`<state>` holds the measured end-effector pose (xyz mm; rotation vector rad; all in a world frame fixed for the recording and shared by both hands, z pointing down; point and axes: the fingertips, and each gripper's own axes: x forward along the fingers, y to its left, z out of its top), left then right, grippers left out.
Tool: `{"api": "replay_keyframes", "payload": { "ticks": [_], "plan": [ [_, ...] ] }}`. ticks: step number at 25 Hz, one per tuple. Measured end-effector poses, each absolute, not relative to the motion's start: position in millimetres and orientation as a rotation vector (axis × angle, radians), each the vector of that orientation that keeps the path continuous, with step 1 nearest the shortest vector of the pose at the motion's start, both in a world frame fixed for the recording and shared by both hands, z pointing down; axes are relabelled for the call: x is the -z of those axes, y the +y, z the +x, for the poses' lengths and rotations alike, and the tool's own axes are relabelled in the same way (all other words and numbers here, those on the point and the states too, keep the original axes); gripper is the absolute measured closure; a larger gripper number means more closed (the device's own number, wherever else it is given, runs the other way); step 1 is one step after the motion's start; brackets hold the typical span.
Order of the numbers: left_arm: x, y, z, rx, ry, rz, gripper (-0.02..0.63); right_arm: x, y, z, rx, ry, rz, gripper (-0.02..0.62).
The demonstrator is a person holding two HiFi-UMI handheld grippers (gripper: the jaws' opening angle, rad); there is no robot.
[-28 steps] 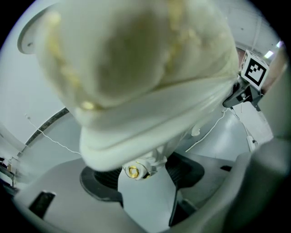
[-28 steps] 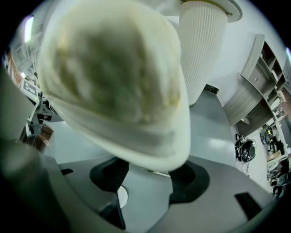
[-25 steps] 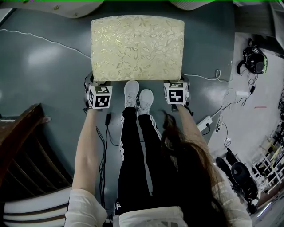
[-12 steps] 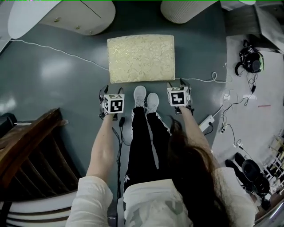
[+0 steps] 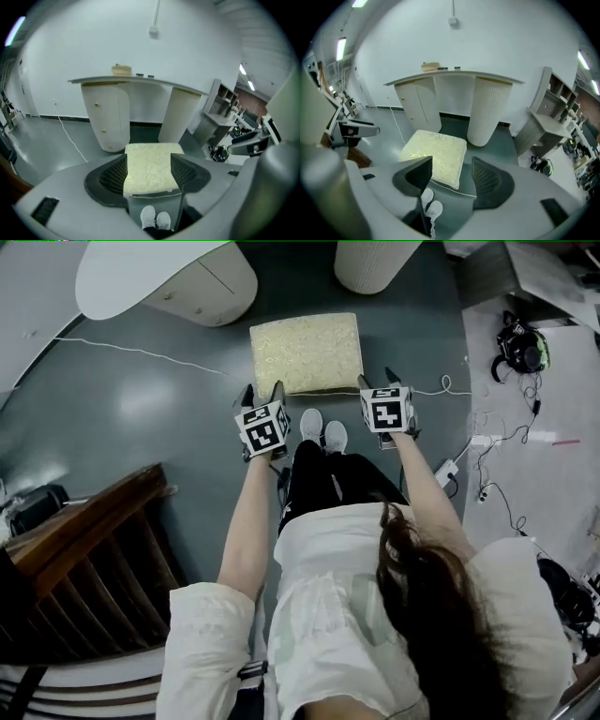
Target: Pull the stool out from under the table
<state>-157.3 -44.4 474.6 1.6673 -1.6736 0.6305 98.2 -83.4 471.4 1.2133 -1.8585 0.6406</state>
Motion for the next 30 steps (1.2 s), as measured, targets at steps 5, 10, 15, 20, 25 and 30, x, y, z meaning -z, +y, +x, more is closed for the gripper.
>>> {"api": "replay_keyframes", "payload": {
  "ticks": [5, 10, 15, 20, 25, 30],
  "plan": [
    [-374, -57, -122, -0.477, -1.738, 1.855, 0.322, -368, -84, 94, -0.504, -2.038, 1.273, 0.361],
    [-274, -78, -97, -0.35, -1.831, 2.061, 0.41, -281, -90, 88, -0.322, -2.228, 1.331, 0.386],
    [-188, -83, -89, -0.152, -1.976, 2.173, 0.552, -218, -99, 96, -0.284, -2.364, 1.515, 0.477],
    [-146, -72, -84, -0.108, -2.09, 2.234, 0.569, -185, -98, 102, -0.224, -2.43, 1.601, 0.558],
    [-131, -67, -83, -0.135, -2.138, 2.253, 0.577, -167, -97, 96, -0.158, -2.468, 1.582, 0.565],
    [-128, -70, -91, -0.144, -2.159, 2.232, 0.577, -157, -104, 101, -0.126, -2.457, 1.621, 0.565]
  ]
}}
